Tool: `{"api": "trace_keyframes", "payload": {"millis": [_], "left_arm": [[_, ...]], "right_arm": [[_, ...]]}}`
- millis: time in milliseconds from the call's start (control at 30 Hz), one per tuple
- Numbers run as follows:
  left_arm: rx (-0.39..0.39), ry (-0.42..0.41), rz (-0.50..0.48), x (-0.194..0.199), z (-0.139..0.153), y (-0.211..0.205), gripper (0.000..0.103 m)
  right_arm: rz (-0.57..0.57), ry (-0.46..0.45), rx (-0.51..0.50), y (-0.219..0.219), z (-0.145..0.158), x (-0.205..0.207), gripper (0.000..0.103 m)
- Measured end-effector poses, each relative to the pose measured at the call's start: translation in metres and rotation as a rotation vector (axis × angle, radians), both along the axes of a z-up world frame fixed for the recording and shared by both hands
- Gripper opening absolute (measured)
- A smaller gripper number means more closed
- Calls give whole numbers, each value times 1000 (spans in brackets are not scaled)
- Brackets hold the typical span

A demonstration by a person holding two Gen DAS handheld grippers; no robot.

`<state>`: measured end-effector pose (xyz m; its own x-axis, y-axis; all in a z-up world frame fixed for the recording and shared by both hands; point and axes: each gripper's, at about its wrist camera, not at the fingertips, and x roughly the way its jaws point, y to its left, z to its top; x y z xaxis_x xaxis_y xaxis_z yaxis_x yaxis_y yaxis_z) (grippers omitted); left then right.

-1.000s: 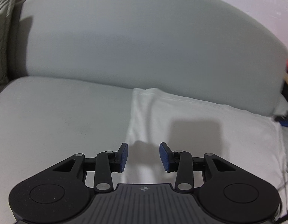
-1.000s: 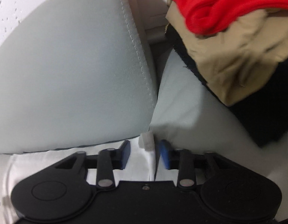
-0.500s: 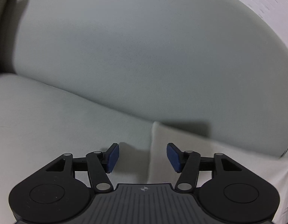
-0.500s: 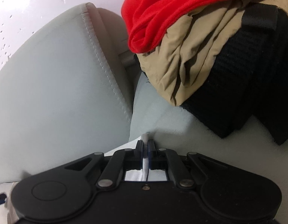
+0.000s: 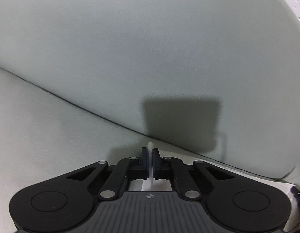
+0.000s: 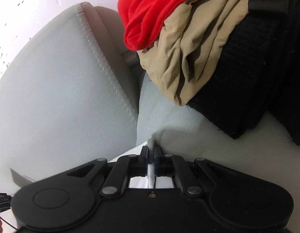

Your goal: Fold clothes

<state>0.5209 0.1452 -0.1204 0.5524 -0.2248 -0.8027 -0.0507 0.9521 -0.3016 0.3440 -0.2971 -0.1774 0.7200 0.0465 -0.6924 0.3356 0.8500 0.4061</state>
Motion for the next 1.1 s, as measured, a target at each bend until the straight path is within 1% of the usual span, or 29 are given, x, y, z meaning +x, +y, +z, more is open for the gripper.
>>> {"api": "trace_keyframes", "payload": {"millis": [67,167,300,400,467,567,600,633,667,700,733,833,867,933,1000,1100], "left_arm": [[53,-78,-13,-18,16,-7,3],[85,-199,-32,-53,48,-12,4],[23,-256,5,-109,87,0,4],[-25,-280,49,-161,107,18,4],[-53,-286,70,-203,113,31,4],[-57,-267,90,-268,114,46,4],[-58,-261,96,-290,114,51,4],[-45,-246,107,-307,109,53,4],[-29,-230,119,-322,103,55,4],[-6,-207,130,-338,94,52,4],[18,-182,140,-353,84,48,4],[129,-131,128,-393,59,34,4],[155,-126,121,-403,55,30,4],[185,-126,115,-414,51,25,4],[193,-132,121,-413,51,25,4],[164,-147,131,-408,59,37,4]], "right_arm": [[-6,-2,33,-1,4,-10,5],[-23,-19,67,0,16,-32,5],[-11,-82,71,12,54,-89,5],[-13,-114,127,15,82,-148,5],[-20,-116,173,19,98,-185,5],[-17,-106,216,25,115,-241,5],[-14,-103,223,-4,129,-224,5],[-8,-91,218,-1,128,-244,5],[3,-69,212,0,127,-248,5],[14,-48,207,2,126,-252,5],[25,-14,201,5,117,-250,5],[23,88,170,24,84,-290,5],[18,115,159,28,74,-300,5],[17,123,132,35,67,-312,5],[10,117,129,41,70,-309,5],[-5,76,116,39,81,-308,5]]}}
